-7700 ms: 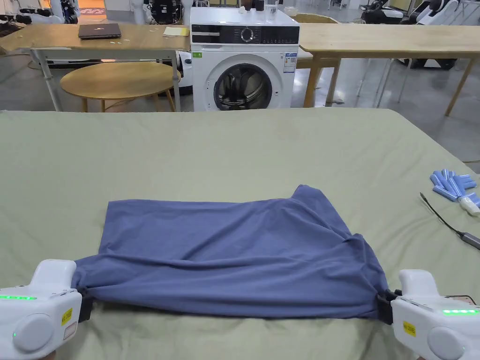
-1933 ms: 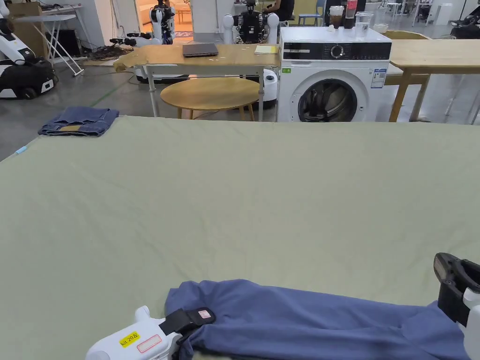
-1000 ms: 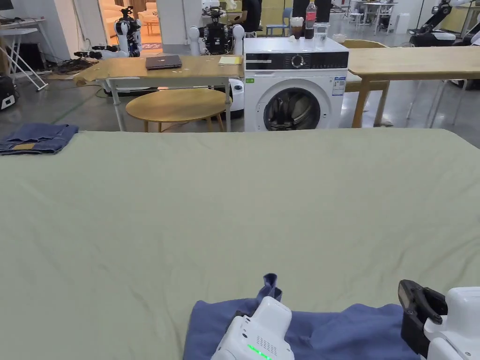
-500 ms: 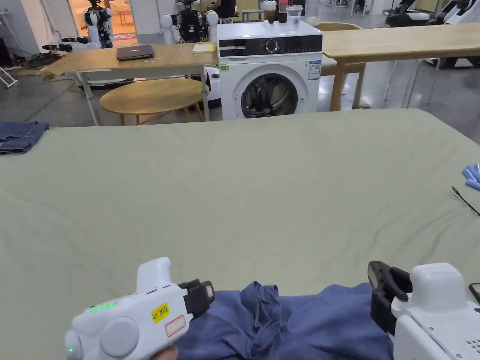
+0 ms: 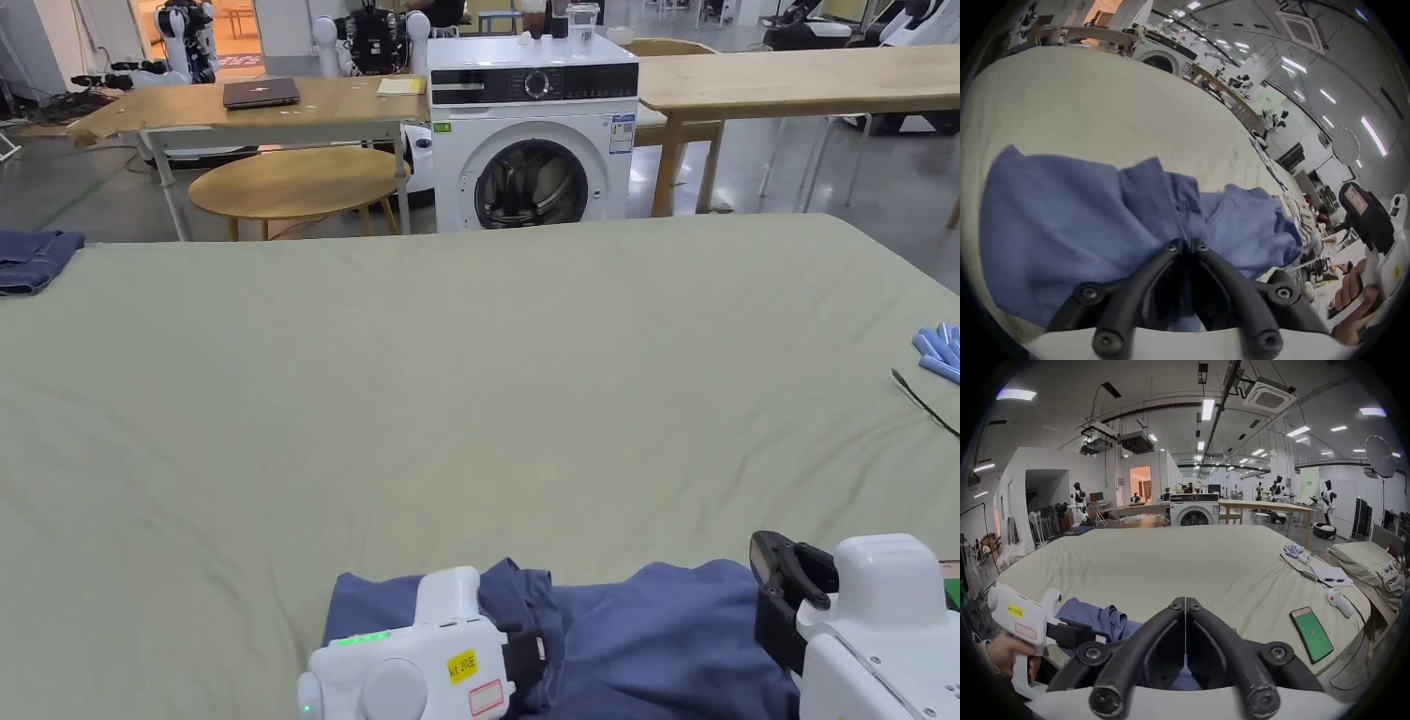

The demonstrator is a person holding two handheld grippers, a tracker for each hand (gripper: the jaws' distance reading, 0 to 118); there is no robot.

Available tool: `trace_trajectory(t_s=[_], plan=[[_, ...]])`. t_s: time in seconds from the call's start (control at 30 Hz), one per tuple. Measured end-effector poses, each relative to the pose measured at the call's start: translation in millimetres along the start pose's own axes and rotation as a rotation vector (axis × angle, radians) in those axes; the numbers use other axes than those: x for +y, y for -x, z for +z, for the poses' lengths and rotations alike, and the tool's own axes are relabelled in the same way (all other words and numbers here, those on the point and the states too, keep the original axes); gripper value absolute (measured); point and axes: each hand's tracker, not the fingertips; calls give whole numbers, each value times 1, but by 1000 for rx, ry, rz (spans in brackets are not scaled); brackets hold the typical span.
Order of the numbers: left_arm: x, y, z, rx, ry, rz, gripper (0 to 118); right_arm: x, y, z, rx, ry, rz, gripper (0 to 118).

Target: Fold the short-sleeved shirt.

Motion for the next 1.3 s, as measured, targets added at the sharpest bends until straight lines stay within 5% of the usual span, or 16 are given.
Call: trace_trajectory(t_s=[0.2,0.23,0.3,0.33,0.5,0.63,0.7,0.83,0.87,0.93,1.13,1.3], plan=[[11,19,58,-2,-161,29,4,-5,9,-9,21,14,-18,0],[12,28,72,-4,-205,44,16,-5,11,-10,26,18,-16,0],[11,55,93,14,-253,99,99,-7,15,-9,37,19,-8,0],[8,72,101,43,-259,132,118,-7,17,-9,42,18,-4,0],[-12,147,120,73,-275,400,118,-5,23,-13,57,24,4,0],[-33,170,89,-161,-201,594,118,-2,31,-14,70,23,18,0],[-32,162,74,-316,-229,575,118,0,33,-13,74,22,23,0],[-25,149,44,-355,-248,646,116,4,30,-9,63,15,22,0],[-26,144,43,-329,-266,676,96,4,28,-8,57,14,20,0],[-27,143,36,-207,-232,728,11,5,25,-6,47,11,14,0],[-33,152,66,-164,-349,697,8,4,24,-4,31,15,25,0],[-6,181,134,100,-480,513,7,3,23,-4,31,13,27,0]])
